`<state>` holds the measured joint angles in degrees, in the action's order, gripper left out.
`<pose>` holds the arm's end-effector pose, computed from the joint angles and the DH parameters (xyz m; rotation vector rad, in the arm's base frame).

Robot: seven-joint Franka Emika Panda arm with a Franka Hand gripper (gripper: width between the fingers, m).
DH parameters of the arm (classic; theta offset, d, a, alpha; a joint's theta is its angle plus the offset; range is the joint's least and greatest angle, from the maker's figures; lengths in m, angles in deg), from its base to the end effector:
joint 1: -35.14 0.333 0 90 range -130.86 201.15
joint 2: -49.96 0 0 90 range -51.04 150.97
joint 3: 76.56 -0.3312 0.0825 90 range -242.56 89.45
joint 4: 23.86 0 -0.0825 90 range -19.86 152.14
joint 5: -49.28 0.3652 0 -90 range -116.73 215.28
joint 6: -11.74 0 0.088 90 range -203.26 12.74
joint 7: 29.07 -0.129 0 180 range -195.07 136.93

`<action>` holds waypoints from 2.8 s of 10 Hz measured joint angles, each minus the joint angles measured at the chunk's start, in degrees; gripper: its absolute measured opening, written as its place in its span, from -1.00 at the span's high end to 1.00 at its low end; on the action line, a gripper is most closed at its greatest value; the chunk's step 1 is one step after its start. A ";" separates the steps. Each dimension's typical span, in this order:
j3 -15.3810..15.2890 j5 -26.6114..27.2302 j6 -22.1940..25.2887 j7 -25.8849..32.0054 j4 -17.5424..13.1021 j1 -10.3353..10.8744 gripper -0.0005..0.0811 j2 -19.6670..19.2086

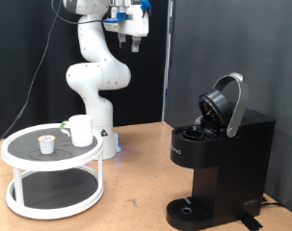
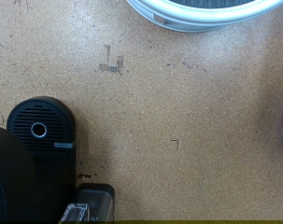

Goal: Make a cup of coffee with the keurig machine

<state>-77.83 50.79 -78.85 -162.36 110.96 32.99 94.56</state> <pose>0.2807 0.0011 0.5793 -1.2098 2.8882 0.0114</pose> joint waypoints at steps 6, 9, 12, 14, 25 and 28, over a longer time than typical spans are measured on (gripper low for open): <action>8.56 -5.02 4.46 10.32 -2.39 -2.38 -0.81 -0.01; 10.80 -5.79 4.37 11.41 -2.84 -3.53 -0.81 -0.04; 12.51 -7.05 4.53 14.90 -2.53 -3.88 -0.81 -0.16; 15.28 -9.75 3.49 16.04 -2.51 -5.12 -0.81 -1.22; 21.77 -13.18 -1.66 17.54 -0.68 -7.59 -0.81 -5.27; 22.47 -16.33 -9.84 16.74 4.79 -8.58 -0.81 -6.80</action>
<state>-55.37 34.46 -88.69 -145.62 115.76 24.41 87.76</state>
